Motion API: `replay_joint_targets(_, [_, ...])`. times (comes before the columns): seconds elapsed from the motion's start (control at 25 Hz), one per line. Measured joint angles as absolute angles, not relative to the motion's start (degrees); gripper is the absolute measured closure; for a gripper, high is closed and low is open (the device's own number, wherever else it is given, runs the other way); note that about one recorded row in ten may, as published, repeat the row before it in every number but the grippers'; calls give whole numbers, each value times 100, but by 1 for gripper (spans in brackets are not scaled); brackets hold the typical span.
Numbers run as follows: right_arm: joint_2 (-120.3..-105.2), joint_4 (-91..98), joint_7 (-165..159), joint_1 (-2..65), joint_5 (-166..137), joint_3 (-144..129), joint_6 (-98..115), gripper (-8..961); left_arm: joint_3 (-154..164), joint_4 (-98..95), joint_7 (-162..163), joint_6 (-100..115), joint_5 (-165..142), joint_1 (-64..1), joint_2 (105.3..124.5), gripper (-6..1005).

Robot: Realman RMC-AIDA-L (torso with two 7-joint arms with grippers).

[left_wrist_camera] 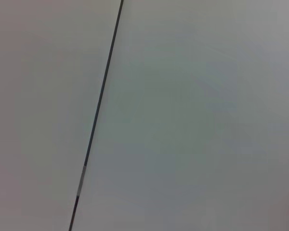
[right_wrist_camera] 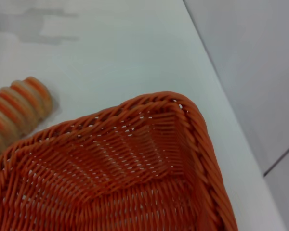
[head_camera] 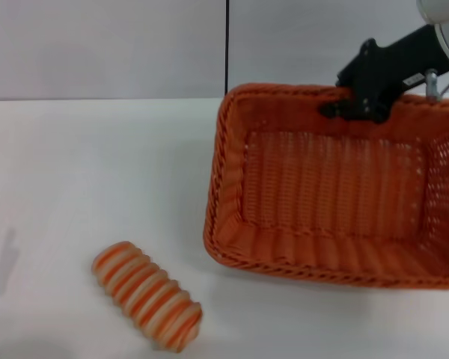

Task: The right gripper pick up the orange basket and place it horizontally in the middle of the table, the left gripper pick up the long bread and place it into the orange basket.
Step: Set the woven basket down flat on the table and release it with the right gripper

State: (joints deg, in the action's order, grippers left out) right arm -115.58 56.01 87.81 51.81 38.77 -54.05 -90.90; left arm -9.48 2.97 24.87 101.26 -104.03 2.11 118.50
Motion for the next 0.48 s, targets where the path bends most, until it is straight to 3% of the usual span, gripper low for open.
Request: replay_joint_targets(0.48, [-11743, 5081, 10171, 5258, 4242, -5921, -8522, 804, -861, 378, 2482, 10405, -10415, 571, 11847, 219])
